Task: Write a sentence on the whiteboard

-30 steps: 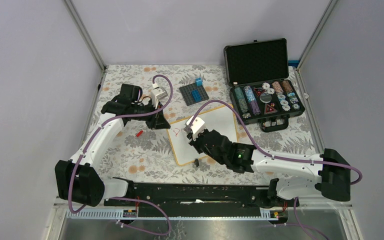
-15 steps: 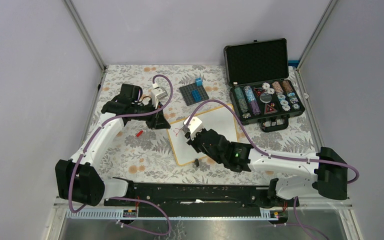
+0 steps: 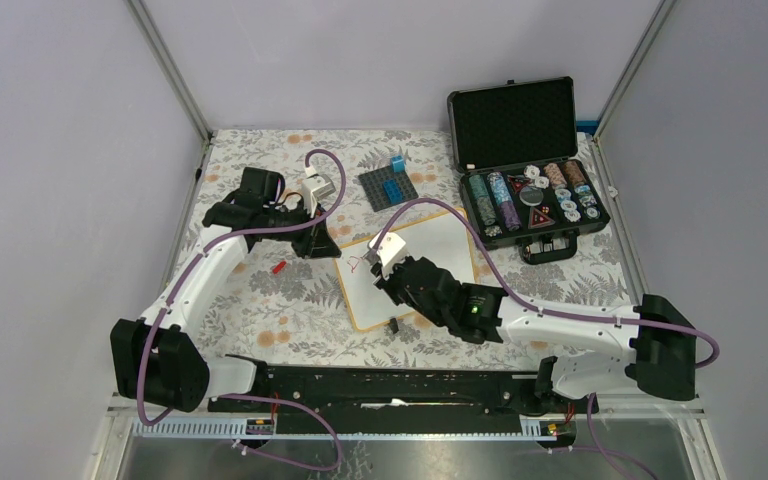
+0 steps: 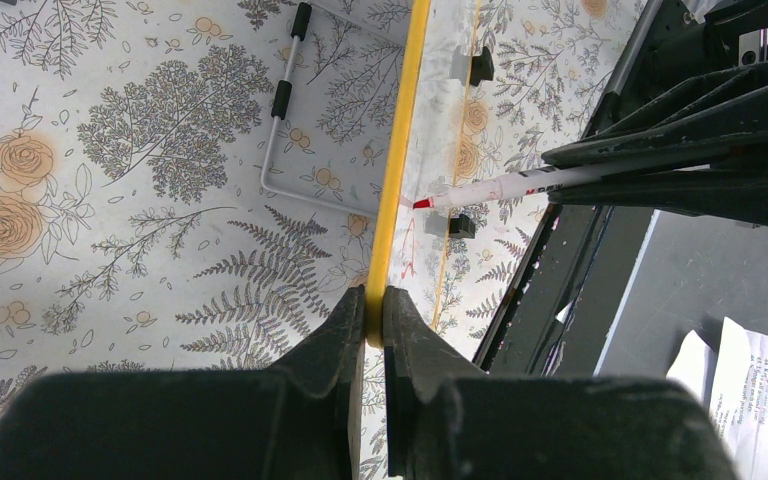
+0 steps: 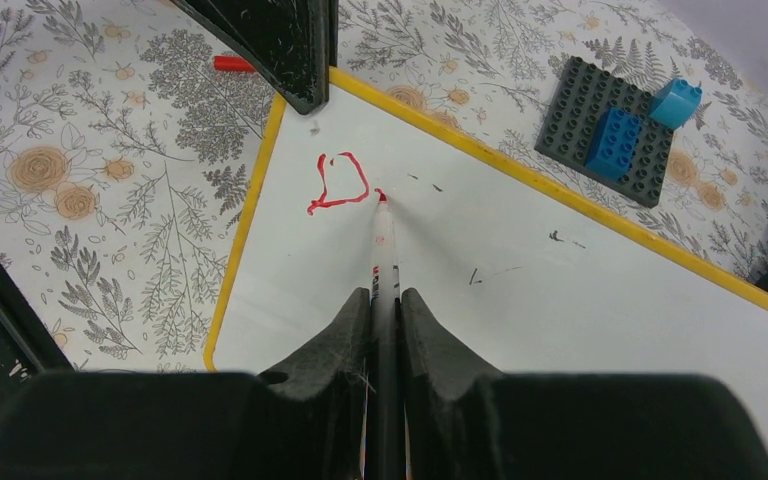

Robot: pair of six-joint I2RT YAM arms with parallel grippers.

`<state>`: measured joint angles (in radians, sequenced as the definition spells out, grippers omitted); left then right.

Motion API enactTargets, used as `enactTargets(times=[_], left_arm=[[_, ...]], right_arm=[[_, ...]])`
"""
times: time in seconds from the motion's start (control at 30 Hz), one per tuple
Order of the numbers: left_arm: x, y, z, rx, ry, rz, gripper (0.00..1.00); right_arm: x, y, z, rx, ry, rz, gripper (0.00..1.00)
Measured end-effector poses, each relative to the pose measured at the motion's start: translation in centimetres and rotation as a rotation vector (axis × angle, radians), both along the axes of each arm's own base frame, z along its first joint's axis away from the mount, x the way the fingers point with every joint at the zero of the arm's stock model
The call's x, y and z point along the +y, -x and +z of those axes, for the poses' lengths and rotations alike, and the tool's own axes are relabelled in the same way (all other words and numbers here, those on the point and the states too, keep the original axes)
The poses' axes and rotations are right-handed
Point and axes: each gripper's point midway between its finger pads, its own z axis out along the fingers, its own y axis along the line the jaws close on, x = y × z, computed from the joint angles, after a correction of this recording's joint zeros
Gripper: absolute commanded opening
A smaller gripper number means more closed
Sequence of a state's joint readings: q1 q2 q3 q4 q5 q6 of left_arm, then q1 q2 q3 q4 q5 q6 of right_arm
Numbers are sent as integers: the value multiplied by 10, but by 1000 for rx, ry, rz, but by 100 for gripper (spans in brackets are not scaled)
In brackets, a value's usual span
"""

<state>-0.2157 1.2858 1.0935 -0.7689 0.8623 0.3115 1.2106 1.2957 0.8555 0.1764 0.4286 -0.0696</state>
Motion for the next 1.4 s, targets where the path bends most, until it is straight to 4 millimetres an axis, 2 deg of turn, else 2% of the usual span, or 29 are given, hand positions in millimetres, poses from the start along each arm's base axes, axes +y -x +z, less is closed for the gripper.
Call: enactTargets(times=[0.27,0.53,0.8,1.4], left_arm=[[0,0,0,1,0,0,0],[0,0,0,0,0,0,0],[0,0,0,1,0,0,0],[0,-1,0,4,0,0,0]], right_arm=[[-4,1,1,11,-9,-8,0],[-8,4,-10,37,0,-13,0],[-8,5,-11,45,-4,-14,0],[-1,5,1,26,-28,10,0]])
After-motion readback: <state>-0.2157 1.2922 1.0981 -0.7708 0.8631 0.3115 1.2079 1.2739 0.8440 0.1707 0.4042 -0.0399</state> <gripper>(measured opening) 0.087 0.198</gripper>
